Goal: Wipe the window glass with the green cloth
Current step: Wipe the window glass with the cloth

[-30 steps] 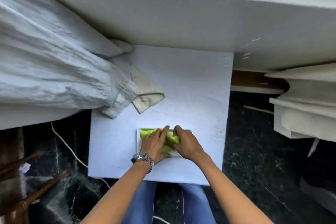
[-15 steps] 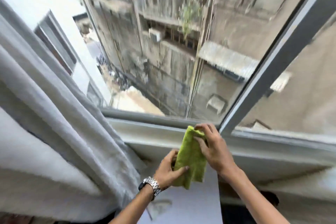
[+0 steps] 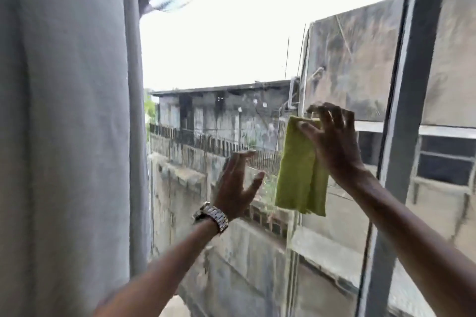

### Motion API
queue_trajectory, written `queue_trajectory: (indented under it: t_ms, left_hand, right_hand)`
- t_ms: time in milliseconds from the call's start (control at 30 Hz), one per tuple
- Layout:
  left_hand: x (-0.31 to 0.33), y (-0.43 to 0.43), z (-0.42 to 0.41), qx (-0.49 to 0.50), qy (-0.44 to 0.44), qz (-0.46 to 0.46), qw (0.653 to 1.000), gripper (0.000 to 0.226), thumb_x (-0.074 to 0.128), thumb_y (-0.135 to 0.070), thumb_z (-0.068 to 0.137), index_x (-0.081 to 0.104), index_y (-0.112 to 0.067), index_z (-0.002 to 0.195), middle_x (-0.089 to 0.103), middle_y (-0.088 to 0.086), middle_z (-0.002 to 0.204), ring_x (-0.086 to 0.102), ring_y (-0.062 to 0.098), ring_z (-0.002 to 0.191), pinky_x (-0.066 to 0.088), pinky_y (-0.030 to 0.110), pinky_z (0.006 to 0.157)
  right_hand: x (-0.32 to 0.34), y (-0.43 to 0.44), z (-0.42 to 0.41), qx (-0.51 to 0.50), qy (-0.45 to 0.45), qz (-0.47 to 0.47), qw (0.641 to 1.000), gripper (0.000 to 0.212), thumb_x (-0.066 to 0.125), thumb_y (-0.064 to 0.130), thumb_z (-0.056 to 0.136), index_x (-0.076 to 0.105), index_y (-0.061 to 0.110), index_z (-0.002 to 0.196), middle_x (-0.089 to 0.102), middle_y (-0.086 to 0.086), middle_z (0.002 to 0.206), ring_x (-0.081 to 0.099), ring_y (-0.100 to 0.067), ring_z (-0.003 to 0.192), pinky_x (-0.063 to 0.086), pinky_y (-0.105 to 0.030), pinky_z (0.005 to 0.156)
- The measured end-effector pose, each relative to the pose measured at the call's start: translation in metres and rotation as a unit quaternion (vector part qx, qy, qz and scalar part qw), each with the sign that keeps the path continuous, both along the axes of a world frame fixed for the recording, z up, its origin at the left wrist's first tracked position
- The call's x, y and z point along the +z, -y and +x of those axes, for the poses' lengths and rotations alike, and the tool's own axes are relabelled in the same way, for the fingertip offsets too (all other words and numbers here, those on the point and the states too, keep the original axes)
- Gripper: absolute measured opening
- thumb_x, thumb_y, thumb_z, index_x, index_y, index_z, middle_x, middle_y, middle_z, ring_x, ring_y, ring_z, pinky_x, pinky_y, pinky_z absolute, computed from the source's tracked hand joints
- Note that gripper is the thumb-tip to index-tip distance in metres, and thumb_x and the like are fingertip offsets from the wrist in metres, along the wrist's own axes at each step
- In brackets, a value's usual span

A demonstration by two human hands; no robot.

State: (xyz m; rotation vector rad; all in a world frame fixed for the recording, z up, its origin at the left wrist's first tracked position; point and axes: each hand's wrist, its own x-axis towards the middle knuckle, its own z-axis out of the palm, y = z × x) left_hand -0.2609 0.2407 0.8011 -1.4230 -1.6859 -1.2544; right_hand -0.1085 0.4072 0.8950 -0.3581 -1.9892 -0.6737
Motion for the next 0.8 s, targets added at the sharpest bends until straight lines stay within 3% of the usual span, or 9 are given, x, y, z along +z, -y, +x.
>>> queue_trajectory:
  t_ms: [67,167,233,300,400,467,667,800]
  left_hand:
    - [0.031,0.01,-0.025,0.079,-0.086,0.023,0.993,0.046,0.056,-0.03,0.096,0.058,0.004,0.126,0.063,0.02,0.124,0.06,0.031,0.114,0.052,0.039,0.1]
    - [0.069,0.019,-0.069,0.18,-0.124,0.052,0.974,0.048,0.045,-0.033,0.098,0.057,0.004,0.126,0.061,0.023,0.124,0.059,0.035,0.112,0.055,0.048,0.097]
    - [0.091,0.019,-0.099,0.232,-0.129,0.067,0.962,0.05,0.04,-0.032,0.1,0.053,0.004,0.132,0.057,0.025,0.136,0.056,0.038,0.124,0.051,0.053,0.103]
    - [0.108,0.018,-0.127,0.263,-0.141,0.064,0.952,0.054,0.038,-0.031,0.103,0.042,0.003,0.145,0.043,0.024,0.155,0.041,0.038,0.145,0.038,0.054,0.119]
    - [0.113,0.014,-0.159,0.249,-0.172,0.049,0.952,0.064,0.031,-0.034,0.106,0.018,-0.002,0.159,0.017,0.017,0.17,0.016,0.031,0.159,0.017,0.047,0.131]
    - [0.109,0.01,-0.171,0.236,-0.187,0.065,0.951,0.065,0.023,-0.036,0.105,0.014,-0.005,0.16,0.013,0.014,0.171,0.011,0.027,0.16,0.008,0.041,0.133]
    - [0.107,0.008,-0.186,0.204,-0.214,0.106,0.949,0.061,0.024,-0.026,0.103,0.021,-0.002,0.158,0.019,0.016,0.17,0.014,0.027,0.16,0.013,0.046,0.132]
    - [0.106,0.009,-0.188,0.193,-0.215,0.107,0.951,0.06,0.023,-0.025,0.103,0.022,-0.001,0.158,0.019,0.015,0.17,0.015,0.027,0.16,0.015,0.048,0.132]
  right_hand:
    - [-0.004,0.004,-0.008,-0.061,-0.01,0.031,0.998,0.038,0.081,0.004,0.076,0.072,0.009,0.113,0.064,-0.017,0.131,0.058,-0.038,0.123,0.038,-0.051,0.099]
    - [-0.038,0.019,-0.023,-0.067,-0.053,-0.011,0.996,0.041,0.071,0.013,0.088,0.064,-0.001,0.126,0.065,-0.025,0.129,0.063,-0.041,0.118,0.052,-0.054,0.099]
    - [-0.06,0.027,-0.032,-0.051,-0.065,-0.085,0.993,0.057,0.055,0.031,0.098,0.053,-0.008,0.14,0.056,-0.031,0.143,0.054,-0.046,0.133,0.045,-0.06,0.112]
    - [-0.066,0.029,-0.037,-0.042,-0.063,-0.128,0.989,0.072,0.043,0.047,0.102,0.043,-0.009,0.147,0.045,-0.033,0.152,0.042,-0.048,0.143,0.038,-0.062,0.118]
    - [-0.048,0.019,-0.04,-0.024,-0.07,-0.129,0.989,0.081,0.035,0.057,0.101,0.037,-0.007,0.151,0.038,-0.031,0.157,0.034,-0.047,0.148,0.036,-0.062,0.119]
    - [-0.022,0.009,-0.041,-0.014,-0.079,-0.105,0.991,0.081,0.035,0.058,0.101,0.036,-0.005,0.152,0.036,-0.029,0.158,0.034,-0.045,0.149,0.033,-0.062,0.12]
    - [0.067,0.025,-0.081,0.004,-0.108,-0.038,0.993,0.076,0.033,0.058,0.105,0.033,0.001,0.155,0.036,-0.024,0.161,0.029,-0.039,0.152,0.022,-0.054,0.128]
    - [0.069,0.061,-0.13,0.018,-0.05,0.007,0.999,0.081,0.022,0.062,0.103,0.036,0.0,0.153,0.037,-0.024,0.161,0.029,-0.037,0.153,0.018,-0.053,0.129]
